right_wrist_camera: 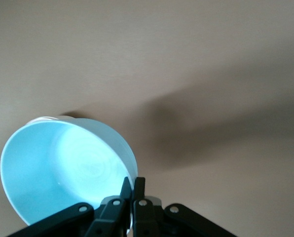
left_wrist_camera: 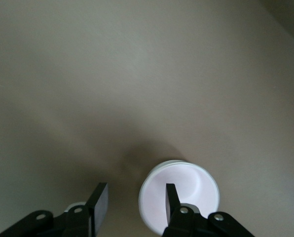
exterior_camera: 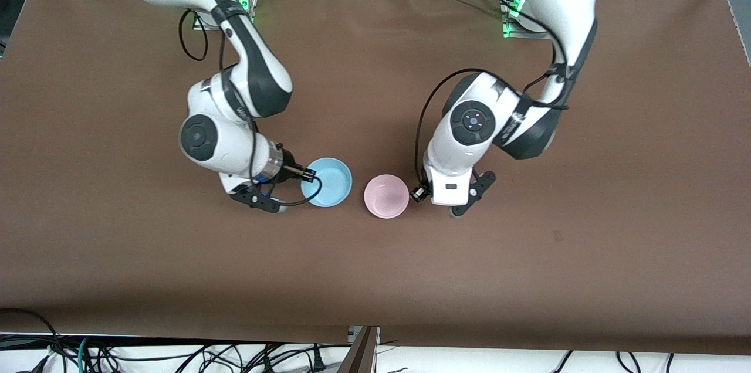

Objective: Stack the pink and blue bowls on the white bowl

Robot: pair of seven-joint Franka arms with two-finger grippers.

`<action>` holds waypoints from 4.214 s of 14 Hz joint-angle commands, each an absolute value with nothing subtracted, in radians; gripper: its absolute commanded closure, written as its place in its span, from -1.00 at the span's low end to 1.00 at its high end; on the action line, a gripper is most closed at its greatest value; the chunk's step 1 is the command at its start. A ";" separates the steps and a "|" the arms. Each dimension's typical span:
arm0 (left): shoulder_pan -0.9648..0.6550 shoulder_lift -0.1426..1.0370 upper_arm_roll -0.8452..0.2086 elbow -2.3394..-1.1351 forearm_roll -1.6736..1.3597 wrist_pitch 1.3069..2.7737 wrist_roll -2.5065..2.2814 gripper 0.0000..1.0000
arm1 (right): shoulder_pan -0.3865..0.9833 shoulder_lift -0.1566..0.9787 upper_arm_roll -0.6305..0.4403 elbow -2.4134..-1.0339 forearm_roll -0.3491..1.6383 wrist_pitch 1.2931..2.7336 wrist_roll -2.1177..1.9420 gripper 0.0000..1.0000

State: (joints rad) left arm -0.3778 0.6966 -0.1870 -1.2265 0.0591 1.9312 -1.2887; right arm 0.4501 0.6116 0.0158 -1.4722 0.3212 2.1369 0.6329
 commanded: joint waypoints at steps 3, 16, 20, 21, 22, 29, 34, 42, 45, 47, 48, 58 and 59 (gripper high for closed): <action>-0.267 0.631 -0.202 -1.065 0.042 1.623 -1.021 -0.11 | 0.534 0.730 0.011 -1.332 0.339 2.192 0.710 1.00; 0.087 0.453 -0.189 -1.094 0.008 1.420 -0.241 -0.24 | 0.604 0.850 0.015 -1.281 0.336 2.322 0.693 1.00; 0.103 0.315 -0.192 -1.298 0.055 1.498 -0.144 -0.28 | 0.614 0.862 0.015 -1.281 0.334 2.324 0.692 1.00; 0.100 0.258 -0.190 -1.386 0.054 1.553 -0.143 -0.28 | 0.615 0.867 0.015 -1.281 0.334 2.324 0.692 1.00; 0.094 0.200 -0.187 -1.487 0.054 1.625 -0.135 -0.28 | 0.615 0.868 0.015 -1.279 0.333 2.324 0.692 1.00; 0.031 0.049 -0.071 -1.692 0.045 1.738 0.014 -0.46 | 0.617 0.874 0.015 -1.275 0.331 2.324 0.690 1.00; 0.038 0.090 -0.077 -1.597 0.020 1.689 0.000 -1.00 | 0.615 0.877 0.014 -1.258 0.328 2.324 0.689 1.00; 0.034 0.170 -0.074 -1.437 -0.025 1.569 0.002 -1.00 | 0.615 0.893 0.012 -1.252 0.327 2.335 0.673 1.00; 0.035 0.175 -0.072 -1.436 -0.025 1.569 0.002 -1.00 | 0.615 0.896 0.012 -1.252 0.327 2.333 0.669 1.00; 0.035 0.175 -0.072 -1.436 -0.025 1.569 0.003 -1.00 | 0.615 0.896 0.012 -1.252 0.325 2.333 0.667 1.00; 0.035 0.175 -0.072 -1.436 -0.026 1.569 0.003 -1.00 | 0.615 0.896 0.012 -1.252 0.325 2.333 0.667 1.00; 0.034 0.175 -0.072 -1.436 -0.026 1.569 0.005 -1.00 | 0.559 0.868 -0.009 -1.082 0.316 1.995 0.666 -1.00; 0.034 0.175 -0.072 -1.436 -0.026 1.569 0.005 -1.00 | 0.531 0.841 -0.021 -1.077 0.313 1.923 0.648 -1.00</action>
State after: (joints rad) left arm 0.0417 0.1616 -0.0828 -1.4683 -0.0042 1.5918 -0.0132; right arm 0.5872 0.8658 -0.0151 -1.1318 0.3186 2.0602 0.6806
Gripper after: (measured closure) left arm 0.000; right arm 0.207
